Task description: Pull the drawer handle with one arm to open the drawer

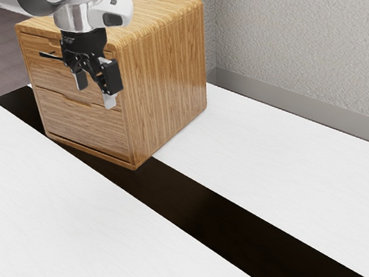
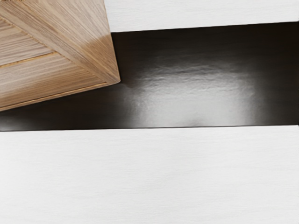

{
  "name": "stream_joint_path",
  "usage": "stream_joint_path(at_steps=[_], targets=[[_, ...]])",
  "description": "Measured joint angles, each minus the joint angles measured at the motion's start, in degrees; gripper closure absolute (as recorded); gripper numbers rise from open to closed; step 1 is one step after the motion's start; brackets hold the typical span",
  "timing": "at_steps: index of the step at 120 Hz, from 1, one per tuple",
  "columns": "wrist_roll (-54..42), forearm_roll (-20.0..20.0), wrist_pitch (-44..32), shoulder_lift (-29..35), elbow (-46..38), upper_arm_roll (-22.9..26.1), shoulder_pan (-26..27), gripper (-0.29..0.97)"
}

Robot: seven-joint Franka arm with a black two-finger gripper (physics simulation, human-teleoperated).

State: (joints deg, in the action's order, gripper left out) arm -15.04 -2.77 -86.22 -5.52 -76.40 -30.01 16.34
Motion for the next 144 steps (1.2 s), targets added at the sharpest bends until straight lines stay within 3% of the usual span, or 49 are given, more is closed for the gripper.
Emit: stream_joint_path(at_steps=[19,37,56,93,102,110,118,134,144], targets=[[-0.37,1.14,0.02,0.10,0.84,-0.01,-0.29,0.00],[0.84,4.96,0.40,-0.87,5.26,0.71,-9.31,0.00],[2.66,1.12,1.23,-0.06,11.63,1.83,0.69,0.00],[4.60,0.44,5.52,1.82,9.57,2.17,0.27,0.00],[4.82,-0.12,7.87,8.37,5.31,1.99,4.45,0.00],[5.05,-3.25,9.34,17.47,-2.44,0.37,8.89,0.00],[5.23,-7.53,10.31,28.50,-8.86,-6.82,17.90,0.00],[3.71,-17.65,9.38,43.39,-17.95,-12.37,26.62,0.00],[2.07,-27.55,8.89,54.24,-20.47,-13.68,37.65,0.00]])
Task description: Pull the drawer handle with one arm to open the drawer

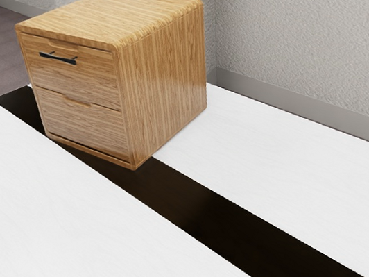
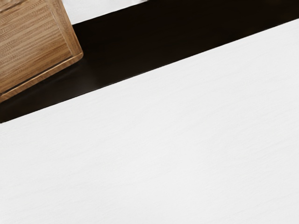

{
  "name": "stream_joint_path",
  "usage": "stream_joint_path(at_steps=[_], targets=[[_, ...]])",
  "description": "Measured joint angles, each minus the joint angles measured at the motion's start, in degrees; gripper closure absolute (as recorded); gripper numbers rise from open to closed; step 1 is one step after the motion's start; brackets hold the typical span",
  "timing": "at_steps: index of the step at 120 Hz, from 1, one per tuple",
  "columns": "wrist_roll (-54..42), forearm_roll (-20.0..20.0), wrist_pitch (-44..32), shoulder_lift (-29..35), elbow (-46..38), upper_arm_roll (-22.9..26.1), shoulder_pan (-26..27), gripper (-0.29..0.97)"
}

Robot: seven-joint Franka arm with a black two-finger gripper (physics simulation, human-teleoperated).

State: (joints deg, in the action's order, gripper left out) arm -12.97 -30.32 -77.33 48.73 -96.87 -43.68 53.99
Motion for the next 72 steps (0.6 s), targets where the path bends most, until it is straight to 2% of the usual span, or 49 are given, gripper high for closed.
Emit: stream_joint_path(at_steps=[5,13,40,49,72], targets=[[-0.80,-5.23,-0.16,5.58,-0.92,-1.41,5.21,0.00],[-2.30,-12.80,-0.34,11.10,-1.82,-2.19,10.90,0.00],[-7.41,-33.56,-1.57,19.43,-5.32,-3.20,18.12,0.00],[-8.86,-37.72,-1.80,20.18,-4.39,-3.77,20.71,0.00],[-12.37,-44.40,-2.18,20.29,-2.30,-4.60,23.71,0.00]])
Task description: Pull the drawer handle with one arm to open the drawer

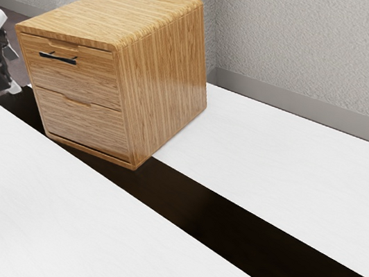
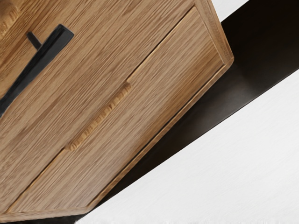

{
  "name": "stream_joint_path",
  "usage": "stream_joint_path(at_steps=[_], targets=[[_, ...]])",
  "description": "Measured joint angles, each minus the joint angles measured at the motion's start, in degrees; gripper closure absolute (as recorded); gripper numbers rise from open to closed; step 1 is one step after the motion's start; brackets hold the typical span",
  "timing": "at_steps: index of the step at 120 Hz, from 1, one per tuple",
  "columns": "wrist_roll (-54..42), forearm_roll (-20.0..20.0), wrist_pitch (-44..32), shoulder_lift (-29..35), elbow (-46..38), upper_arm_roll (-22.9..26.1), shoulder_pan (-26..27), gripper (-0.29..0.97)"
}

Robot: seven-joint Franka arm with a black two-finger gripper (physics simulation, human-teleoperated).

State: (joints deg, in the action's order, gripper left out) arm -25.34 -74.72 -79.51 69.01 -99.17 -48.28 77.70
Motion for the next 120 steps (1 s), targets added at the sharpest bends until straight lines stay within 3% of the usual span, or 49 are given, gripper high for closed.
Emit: stream_joint_path(at_steps=[22,31,64,81,96,104,120], targets=[[-1.86,-7.99,-0.15,0.38,0.22,-0.64,1.05,0.00],[-2.14,-8.99,-0.19,0.38,0.62,-1.54,1.12,0.00],[-4.72,-3.20,-0.52,0.21,2.00,-2.41,1.57,0.00],[-3.10,6.26,-0.75,-1.61,0.13,-0.76,-3.67,0.00],[4.25,11.92,1.49,-2.43,-0.62,1.24,-3.16,0.00],[6.88,11.67,3.91,-2.21,-0.32,2.15,-0.41,0.00],[8.37,7.01,8.80,-1.30,-0.09,5.04,4.33,0.00]])
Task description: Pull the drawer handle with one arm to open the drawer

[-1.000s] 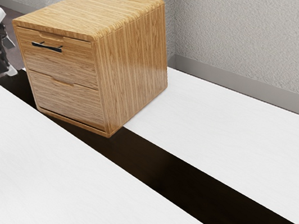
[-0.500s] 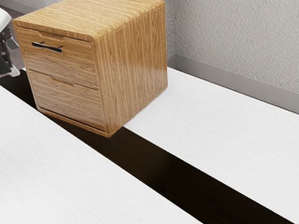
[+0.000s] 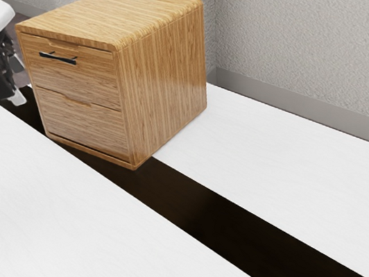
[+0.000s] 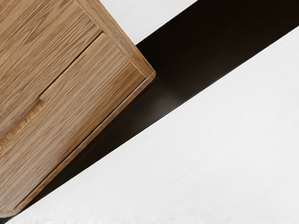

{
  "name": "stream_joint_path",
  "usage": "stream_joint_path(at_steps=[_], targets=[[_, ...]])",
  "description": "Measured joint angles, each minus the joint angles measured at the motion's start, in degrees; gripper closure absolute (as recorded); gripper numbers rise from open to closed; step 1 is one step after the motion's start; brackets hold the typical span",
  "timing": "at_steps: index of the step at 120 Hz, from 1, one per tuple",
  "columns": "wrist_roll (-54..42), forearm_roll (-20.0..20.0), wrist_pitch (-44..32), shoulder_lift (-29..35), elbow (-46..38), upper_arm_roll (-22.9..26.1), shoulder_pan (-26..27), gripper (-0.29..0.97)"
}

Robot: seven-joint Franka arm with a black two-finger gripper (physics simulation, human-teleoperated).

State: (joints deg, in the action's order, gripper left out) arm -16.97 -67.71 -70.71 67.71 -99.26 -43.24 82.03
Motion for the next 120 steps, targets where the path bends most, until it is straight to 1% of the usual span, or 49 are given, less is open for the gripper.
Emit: stream_joint_path(at_steps=[8,14,18,23,30,34,38,40,44,48,52,55,57,61,66,70,74,80,87,98,103,112,120], targets=[[-0.51,-2.40,1.42,0.13,0.83,-0.44,0.26,0.00],[-1.44,-4.13,2.12,0.13,2.85,-1.85,0.73,0.00],[-2.20,-4.95,2.15,-0.11,3.99,-3.63,0.90,0.00],[-3.16,-5.72,1.92,-0.29,4.80,-5.41,1.03,0.00],[-4.47,-6.58,1.61,-0.35,5.30,-6.53,1.12,0.00],[-5.19,-6.14,0.80,-1.39,5.36,-7.39,-0.48,0.00],[-6.05,-3.47,-1.21,-4.93,5.30,-9.66,-4.38,0.00],[-6.66,-1.03,-2.87,-8.00,5.17,-11.36,-7.49,0.00],[-8.22,6.54,-6.81,-17.78,4.78,-15.16,-16.00,0.00],[-9.94,14.39,-10.40,-26.82,4.59,-16.92,-23.89,0.00],[-11.78,22.18,-13.49,-34.52,4.31,-14.85,-33.19,0.00],[-13.07,26.95,-15.49,-38.09,3.61,-11.88,-39.21,0.00],[-13.83,29.69,-16.70,-39.70,2.92,-8.98,-43.46,0.00],[-15.19,34.19,-18.83,-41.65,1.33,-3.03,-50.83,0.00],[-16.52,38.20,-21.05,-42.50,-0.06,1.64,-56.04,0.00],[-17.34,40.39,-22.57,-42.36,-1.08,3.58,-57.90,0.00],[-17.57,41.79,-23.86,-41.87,-1.83,4.61,-58.51,0.00],[-16.21,43.48,-25.18,-40.67,-2.72,5.38,-57.91,0.00],[-12.69,46.25,-24.88,-39.57,-3.97,5.77,-56.85,0.00],[-7.24,49.39,-23.84,-35.99,-9.80,5.84,-56.42,0.00],[-5.01,50.20,-22.66,-34.92,-11.66,6.02,-56.42,0.00],[-2.26,50.85,-20.24,-33.95,-12.85,7.95,-57.03,0.00],[-4.38,48.90,-18.50,-33.90,-10.94,8.87,-57.76,0.00]])
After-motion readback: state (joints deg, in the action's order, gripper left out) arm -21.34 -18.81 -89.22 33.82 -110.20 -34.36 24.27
